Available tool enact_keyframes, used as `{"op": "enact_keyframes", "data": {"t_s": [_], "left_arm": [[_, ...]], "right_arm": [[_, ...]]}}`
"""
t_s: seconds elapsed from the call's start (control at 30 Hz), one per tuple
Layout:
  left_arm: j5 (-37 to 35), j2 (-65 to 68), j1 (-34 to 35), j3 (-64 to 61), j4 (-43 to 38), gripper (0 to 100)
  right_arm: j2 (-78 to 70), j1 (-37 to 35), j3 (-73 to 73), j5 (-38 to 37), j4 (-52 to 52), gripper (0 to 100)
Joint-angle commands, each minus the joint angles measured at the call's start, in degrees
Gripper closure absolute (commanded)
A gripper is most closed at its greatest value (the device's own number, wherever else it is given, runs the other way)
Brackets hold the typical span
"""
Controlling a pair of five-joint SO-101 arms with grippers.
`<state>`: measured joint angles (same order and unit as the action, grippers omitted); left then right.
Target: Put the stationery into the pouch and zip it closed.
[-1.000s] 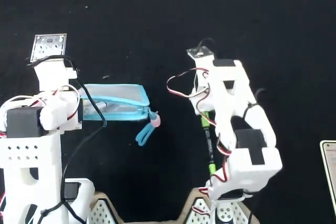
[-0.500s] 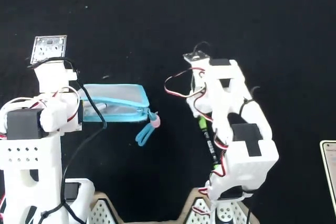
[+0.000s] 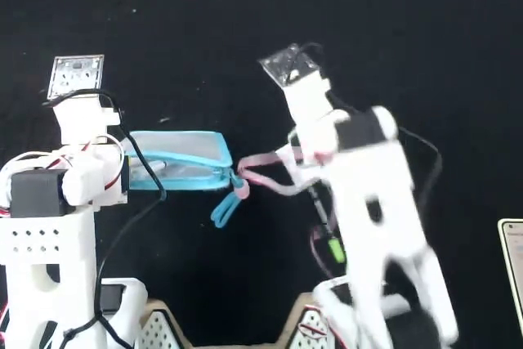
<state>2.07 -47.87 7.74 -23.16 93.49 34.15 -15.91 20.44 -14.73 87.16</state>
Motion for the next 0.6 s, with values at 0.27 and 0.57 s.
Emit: {"op": "enact_keyframes", "data": {"t_s": [0.27,0.57], "left_arm": [[-0.35,-0.09,0.75,0.31,-0.97,97],[-0.35,-0.09,0.75,0.31,-0.97,97]], "right_arm": [[28.7,-17.93,-8.13,0.0,-14.77,98.7],[34.77,-34.37,-8.13,0.0,-29.63,98.3]]}}
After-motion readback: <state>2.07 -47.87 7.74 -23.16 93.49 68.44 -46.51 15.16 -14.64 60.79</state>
